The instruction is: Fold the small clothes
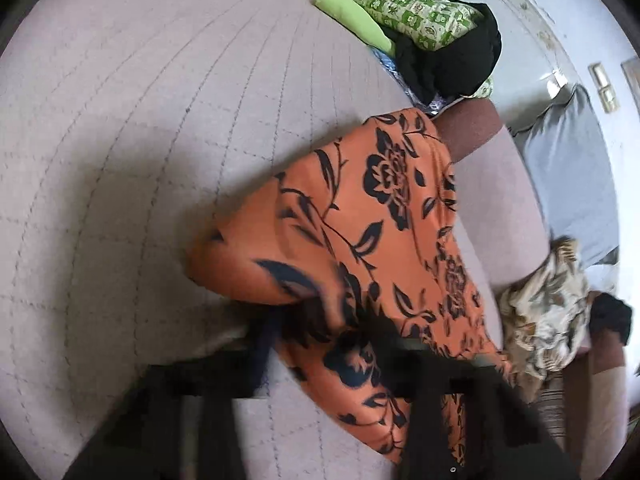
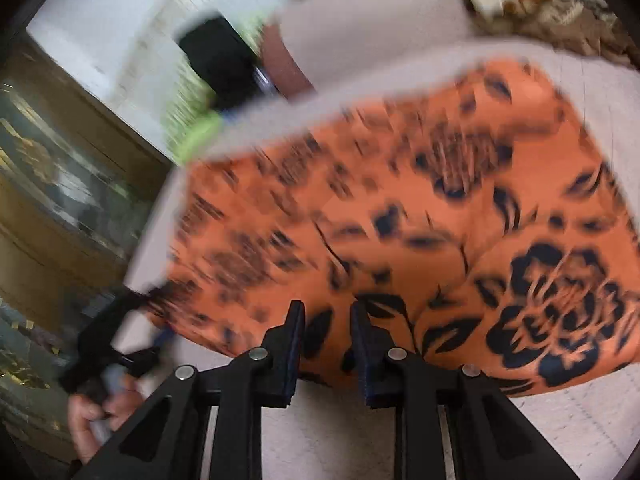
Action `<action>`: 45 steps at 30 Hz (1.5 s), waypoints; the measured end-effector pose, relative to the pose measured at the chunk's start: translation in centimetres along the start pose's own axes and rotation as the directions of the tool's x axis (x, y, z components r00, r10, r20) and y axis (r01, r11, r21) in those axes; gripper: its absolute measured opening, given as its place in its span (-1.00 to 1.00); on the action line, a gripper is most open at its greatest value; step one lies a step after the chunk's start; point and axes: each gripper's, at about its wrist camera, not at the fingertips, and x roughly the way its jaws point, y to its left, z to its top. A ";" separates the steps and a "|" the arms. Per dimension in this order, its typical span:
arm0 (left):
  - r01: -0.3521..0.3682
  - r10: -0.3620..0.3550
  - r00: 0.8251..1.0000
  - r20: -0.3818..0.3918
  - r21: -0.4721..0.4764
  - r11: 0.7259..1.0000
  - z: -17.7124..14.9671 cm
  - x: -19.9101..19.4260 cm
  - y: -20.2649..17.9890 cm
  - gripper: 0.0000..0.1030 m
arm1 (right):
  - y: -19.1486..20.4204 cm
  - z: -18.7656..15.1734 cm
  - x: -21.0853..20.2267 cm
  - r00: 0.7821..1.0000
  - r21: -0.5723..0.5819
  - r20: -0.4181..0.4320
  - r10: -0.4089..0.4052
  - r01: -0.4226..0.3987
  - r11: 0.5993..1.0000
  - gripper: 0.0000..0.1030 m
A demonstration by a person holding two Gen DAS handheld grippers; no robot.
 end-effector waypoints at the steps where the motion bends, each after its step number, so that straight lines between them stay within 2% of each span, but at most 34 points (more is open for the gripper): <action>1: -0.005 0.005 1.000 -0.005 0.003 1.000 0.1 0.1 0.2 -0.56 | -0.2 -0.2 0.9 0.999 0.000 -0.029 -0.023 0.023 1.000 -0.55; 5: -0.008 0.008 1.000 -0.009 -0.019 1.000 -0.1 -0.4 0.4 -0.52 | -0.2 -0.1 0.5 1.000 -0.017 -0.023 -0.012 0.012 1.000 -0.56; 6: -0.016 0.015 1.000 -0.009 -0.026 1.000 -0.2 -0.6 0.4 -0.29 | -0.5 -0.2 0.5 1.000 -0.005 -0.025 -0.001 0.000 1.000 -0.55; 7: -0.027 0.027 1.000 -0.014 -0.033 0.999 -0.4 -0.8 0.5 0.10 | -0.7 -0.2 0.5 1.000 -0.001 -0.026 0.006 -0.006 1.000 -0.56; 8: -0.042 0.041 0.999 -0.016 -0.048 0.998 -0.7 -1.2 0.9 0.26 | -0.7 -0.1 0.4 1.000 -0.001 -0.027 0.006 -0.006 1.000 -0.56; 9: -0.031 0.030 1.000 -0.005 -0.061 0.998 -1.0 -1.6 1.1 0.31 | -0.7 -0.1 0.4 1.000 -0.005 -0.029 0.004 -0.004 1.000 -0.56; 12: -0.060 0.060 0.998 -0.005 -0.098 0.993 -1.0 -1.6 1.1 0.34 | -0.5 -0.2 0.4 1.000 -0.017 -0.027 -0.006 0.006 1.000 -0.56; 15: -0.086 0.087 0.996 0.010 -0.086 0.993 0.0 -0.7 0.5 0.40 | -0.4 -0.3 0.2 1.000 -0.025 -0.023 -0.010 0.009 1.000 -0.56; 18: -0.070 0.073 0.996 0.051 -0.065 0.995 1.5 0.7 0.0 0.37 | -0.5 -0.2 0.3 1.000 -0.024 -0.023 -0.002 0.002 1.000 -0.56; 20: -0.051 0.056 0.996 0.066 -0.081 0.995 1.9 1.2 0.2 0.20 | -0.7 -0.2 0.3 1.000 -0.022 -0.023 0.008 -0.008 1.000 -0.56; 21: -0.041 0.047 0.997 0.064 -0.084 0.996 2.0 1.3 0.3 -0.23 | -0.8 -0.2 0.2 1.000 -0.023 -0.022 0.012 -0.012 1.000 -0.56; 22: -0.032 0.036 0.998 0.044 -0.083 0.996 2.0 1.7 0.5 -0.49 | -0.8 -0.2 0.2 1.000 -0.025 -0.021 0.015 -0.016 1.000 -0.56; 26: 0.019 -0.014 0.998 0.056 -0.089 0.996 1.7 0.9 0.7 -0.61 | -1.0 -0.2 -0.4 0.999 -0.033 0.006 0.037 -0.037 0.999 -0.56; 29: 0.022 -0.020 0.996 0.084 -0.023 0.999 1.8 -0.4 -1.3 -0.64 | -0.8 0.0 -2.0 0.990 -0.048 0.127 0.066 -0.060 0.997 -0.55; 30: 0.028 -0.028 0.995 0.092 0.006 1.000 1.8 -1.0 -2.2 -0.64 | -0.7 0.1 -2.0 0.988 -0.059 0.145 0.052 -0.043 0.997 -0.55; 32: 0.027 -0.035 0.994 0.100 0.081 0.996 1.7 -2.2 -4.3 -0.66 | -1.0 0.1 0.3 0.999 -0.055 0.052 -0.005 0.008 0.998 -0.54; 33: 0.024 -0.036 0.994 0.105 0.121 0.992 1.6 -2.7 -5.4 -0.66 | -1.2 -0.1 1.1 0.999 -0.057 0.038 -0.020 0.023 0.998 -0.59; 35: 0.023 -0.050 0.992 0.117 0.225 0.974 0.8 -4.0 -8.3 -0.67 | -0.8 0.3 0.2 0.999 -0.062 0.041 -0.019 0.021 0.998 -0.58; 37: 0.016 -0.058 0.991 0.124 0.317 0.948 -0.5 -4.9 -10.7 -0.67 | -1.3 0.9 -1.4 0.999 -0.016 0.032 0.038 -0.037 0.999 -0.57; 40: 0.025 -0.084 0.990 0.115 0.437 0.899 -3.2 -5.6 -14.8 -0.67 | -3.6 1.9 -4.8 0.991 0.055 0.131 0.040 -0.047 0.997 -0.53; 45: 0.051 -0.110 0.992 0.054 0.634 0.771 -10.7 -4.7 -22.1 -0.67 | -9.5 2.4 -9.7 0.969 0.189 0.243 0.043 -0.090 0.978 -0.51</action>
